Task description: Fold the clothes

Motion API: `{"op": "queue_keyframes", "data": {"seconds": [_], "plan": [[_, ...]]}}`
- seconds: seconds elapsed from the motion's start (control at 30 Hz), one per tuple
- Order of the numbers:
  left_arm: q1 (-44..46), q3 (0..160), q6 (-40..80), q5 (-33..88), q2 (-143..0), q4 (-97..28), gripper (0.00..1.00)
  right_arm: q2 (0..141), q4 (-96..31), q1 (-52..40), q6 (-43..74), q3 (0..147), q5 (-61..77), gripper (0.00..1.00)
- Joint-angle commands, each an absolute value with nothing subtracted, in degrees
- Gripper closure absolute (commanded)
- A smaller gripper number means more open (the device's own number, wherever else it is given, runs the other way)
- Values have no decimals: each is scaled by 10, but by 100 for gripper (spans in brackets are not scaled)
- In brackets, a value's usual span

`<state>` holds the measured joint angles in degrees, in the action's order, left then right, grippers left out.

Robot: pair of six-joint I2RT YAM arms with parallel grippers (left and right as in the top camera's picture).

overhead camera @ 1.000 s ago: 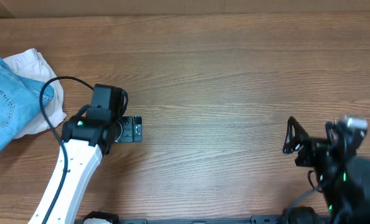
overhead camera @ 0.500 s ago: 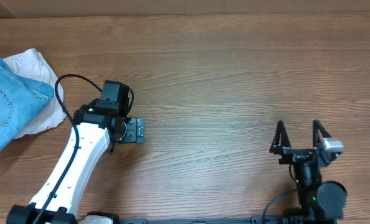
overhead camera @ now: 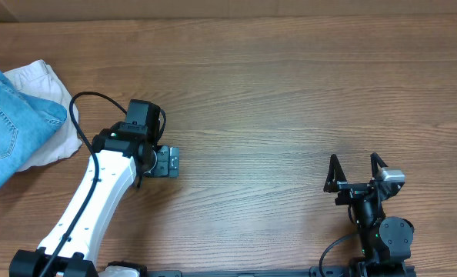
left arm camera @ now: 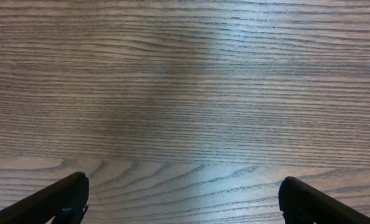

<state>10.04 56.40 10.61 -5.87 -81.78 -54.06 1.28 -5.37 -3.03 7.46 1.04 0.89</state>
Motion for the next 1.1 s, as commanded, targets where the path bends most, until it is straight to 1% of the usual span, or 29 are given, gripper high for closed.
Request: {"op": "queue_keyframes", "data": {"seconds": [0.0, 0.53, 0.63, 0.8, 0.87, 0.93, 1.07], "plan": [[101, 562, 116, -65, -821, -540, 0, 9, -50, -29, 74, 6, 12, 0], [101, 562, 116, -65, -821, -540, 0, 9, -50, -29, 74, 6, 12, 0], [96, 562, 112, -109, -820, -545, 0, 9, -50, -29, 74, 6, 12, 0], [93, 562, 112, -113, -771, -545, 0, 9, -50, -29, 74, 6, 12, 0], [92, 555, 110, -113, -737, -511, 0, 9, -50, -29, 74, 6, 12, 0], [87, 533, 91, -103, -695, -449, 0, 9, -50, -29, 74, 6, 12, 0], [65, 460, 72, -62, -606, -349, 0, 9, -50, -29, 74, 6, 12, 0]]}}
